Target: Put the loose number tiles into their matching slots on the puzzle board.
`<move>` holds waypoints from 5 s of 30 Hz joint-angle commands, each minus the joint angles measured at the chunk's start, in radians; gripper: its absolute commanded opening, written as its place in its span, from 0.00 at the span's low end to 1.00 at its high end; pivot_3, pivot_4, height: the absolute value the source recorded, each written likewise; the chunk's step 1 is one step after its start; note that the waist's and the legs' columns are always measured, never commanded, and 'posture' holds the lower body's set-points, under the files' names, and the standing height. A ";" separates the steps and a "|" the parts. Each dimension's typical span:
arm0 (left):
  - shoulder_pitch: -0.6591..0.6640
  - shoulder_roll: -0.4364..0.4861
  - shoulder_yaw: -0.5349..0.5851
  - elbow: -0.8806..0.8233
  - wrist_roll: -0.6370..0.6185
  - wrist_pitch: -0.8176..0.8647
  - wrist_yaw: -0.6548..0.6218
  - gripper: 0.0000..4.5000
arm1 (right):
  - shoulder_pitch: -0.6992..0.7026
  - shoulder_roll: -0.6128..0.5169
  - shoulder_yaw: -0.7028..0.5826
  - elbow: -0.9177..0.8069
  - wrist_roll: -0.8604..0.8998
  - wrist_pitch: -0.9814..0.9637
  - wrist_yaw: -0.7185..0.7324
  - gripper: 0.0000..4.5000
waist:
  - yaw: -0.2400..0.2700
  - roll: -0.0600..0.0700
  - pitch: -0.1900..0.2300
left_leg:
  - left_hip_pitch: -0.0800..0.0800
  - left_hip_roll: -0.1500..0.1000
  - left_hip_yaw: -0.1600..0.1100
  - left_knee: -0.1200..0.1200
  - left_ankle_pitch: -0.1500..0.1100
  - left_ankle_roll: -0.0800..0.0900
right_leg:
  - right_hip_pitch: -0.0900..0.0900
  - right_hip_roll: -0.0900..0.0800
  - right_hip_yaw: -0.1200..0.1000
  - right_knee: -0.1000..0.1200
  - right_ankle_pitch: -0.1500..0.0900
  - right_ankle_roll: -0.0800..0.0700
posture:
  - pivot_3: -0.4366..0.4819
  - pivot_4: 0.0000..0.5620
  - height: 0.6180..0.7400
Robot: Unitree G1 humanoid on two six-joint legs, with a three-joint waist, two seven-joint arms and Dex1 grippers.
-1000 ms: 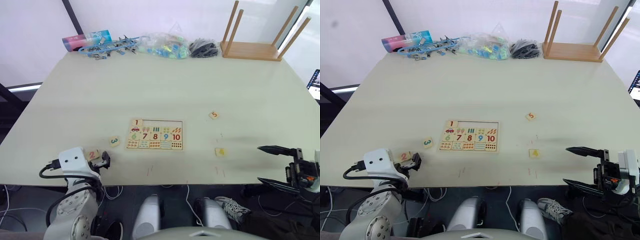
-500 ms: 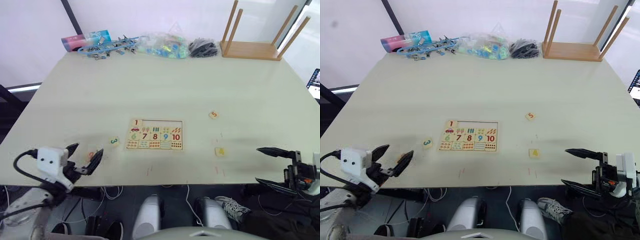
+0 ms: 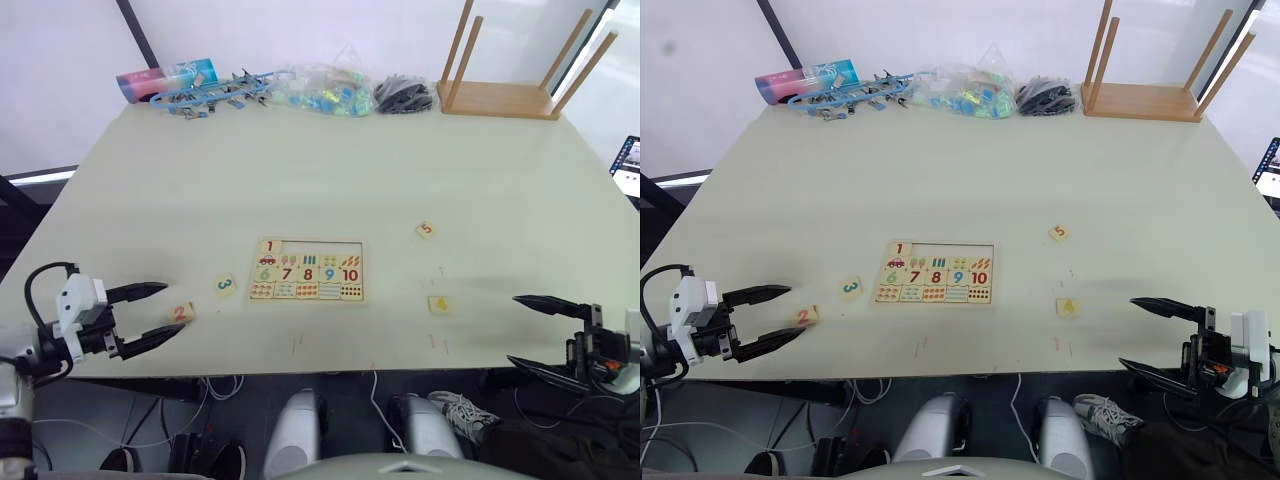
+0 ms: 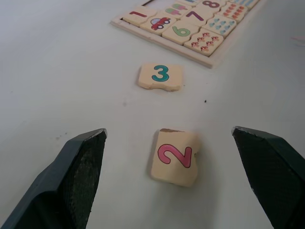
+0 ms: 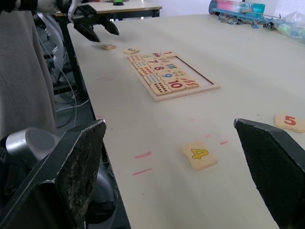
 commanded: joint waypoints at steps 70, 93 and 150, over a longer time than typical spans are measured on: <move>-0.455 0.135 -0.463 0.182 -0.197 -0.059 -0.041 0.23 | 0.014 0.043 -0.007 -0.083 0.009 -0.020 -0.103 1.00 | 0.013 0.001 -0.004 | 0.000 0.001 0.001 0.002 0.003 0.005 | 0.001 0.000 -0.001 0.001 0.000 0.000 | 0.48 0.27 0.98; -0.943 -0.194 -0.638 0.281 0.103 0.084 -0.041 0.23 | 0.102 0.171 0.040 -0.151 -0.024 -0.107 -0.235 1.00 | 0.021 -0.003 -0.001 | -0.001 -0.005 0.001 0.005 0.003 0.005 | 0.005 0.011 0.010 0.002 0.000 0.000 | 0.48 0.27 0.98; -1.111 -0.392 -0.590 0.625 0.569 -0.122 0.043 0.23 | 0.121 0.195 0.064 -0.140 -0.038 -0.170 -0.279 1.00 | 0.020 -0.005 0.001 | -0.001 -0.006 0.000 0.005 0.003 0.005 | 0.005 0.017 0.019 0.002 0.002 -0.003 | 0.48 0.27 0.98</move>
